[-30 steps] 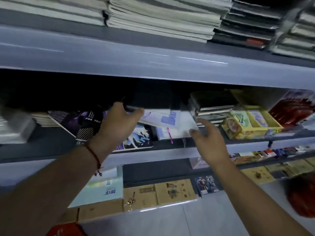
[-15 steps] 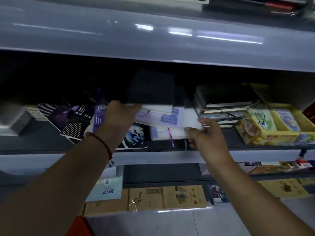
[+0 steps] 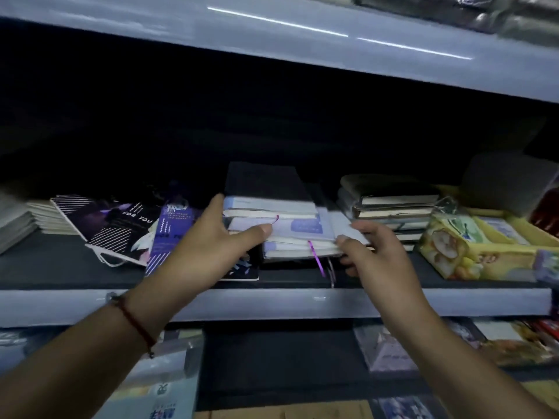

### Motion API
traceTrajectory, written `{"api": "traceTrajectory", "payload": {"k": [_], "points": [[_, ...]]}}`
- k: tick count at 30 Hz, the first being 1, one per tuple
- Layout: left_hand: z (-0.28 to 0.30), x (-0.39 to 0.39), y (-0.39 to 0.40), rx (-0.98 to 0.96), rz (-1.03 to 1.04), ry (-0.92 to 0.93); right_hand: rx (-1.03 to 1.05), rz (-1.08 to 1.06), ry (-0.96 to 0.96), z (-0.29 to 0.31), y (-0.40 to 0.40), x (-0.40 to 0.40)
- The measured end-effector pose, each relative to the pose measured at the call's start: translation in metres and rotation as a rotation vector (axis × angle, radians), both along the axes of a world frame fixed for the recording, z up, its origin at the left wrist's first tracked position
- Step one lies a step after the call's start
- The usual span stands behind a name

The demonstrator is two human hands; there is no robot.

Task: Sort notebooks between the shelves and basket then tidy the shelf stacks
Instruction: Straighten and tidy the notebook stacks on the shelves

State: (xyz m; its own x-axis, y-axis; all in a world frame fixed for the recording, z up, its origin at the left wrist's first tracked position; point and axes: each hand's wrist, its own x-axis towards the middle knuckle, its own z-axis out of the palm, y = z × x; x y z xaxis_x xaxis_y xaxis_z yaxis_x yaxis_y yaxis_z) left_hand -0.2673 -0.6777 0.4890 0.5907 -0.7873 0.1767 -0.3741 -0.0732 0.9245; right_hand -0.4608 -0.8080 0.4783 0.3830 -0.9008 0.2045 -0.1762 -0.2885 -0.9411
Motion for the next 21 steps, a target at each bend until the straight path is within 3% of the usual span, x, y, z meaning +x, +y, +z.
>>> {"api": "traceTrajectory", "payload": {"k": [13,21], "points": [[-0.031,0.010,-0.006,-0.130,-0.011,-0.239,-0.439,-0.009,0.022,-0.043,-0.011,-0.003],[-0.021,0.010,-0.005,-0.017,-0.015,-0.257,-0.478,-0.063,0.073,-0.043,-0.010,-0.001]]}}
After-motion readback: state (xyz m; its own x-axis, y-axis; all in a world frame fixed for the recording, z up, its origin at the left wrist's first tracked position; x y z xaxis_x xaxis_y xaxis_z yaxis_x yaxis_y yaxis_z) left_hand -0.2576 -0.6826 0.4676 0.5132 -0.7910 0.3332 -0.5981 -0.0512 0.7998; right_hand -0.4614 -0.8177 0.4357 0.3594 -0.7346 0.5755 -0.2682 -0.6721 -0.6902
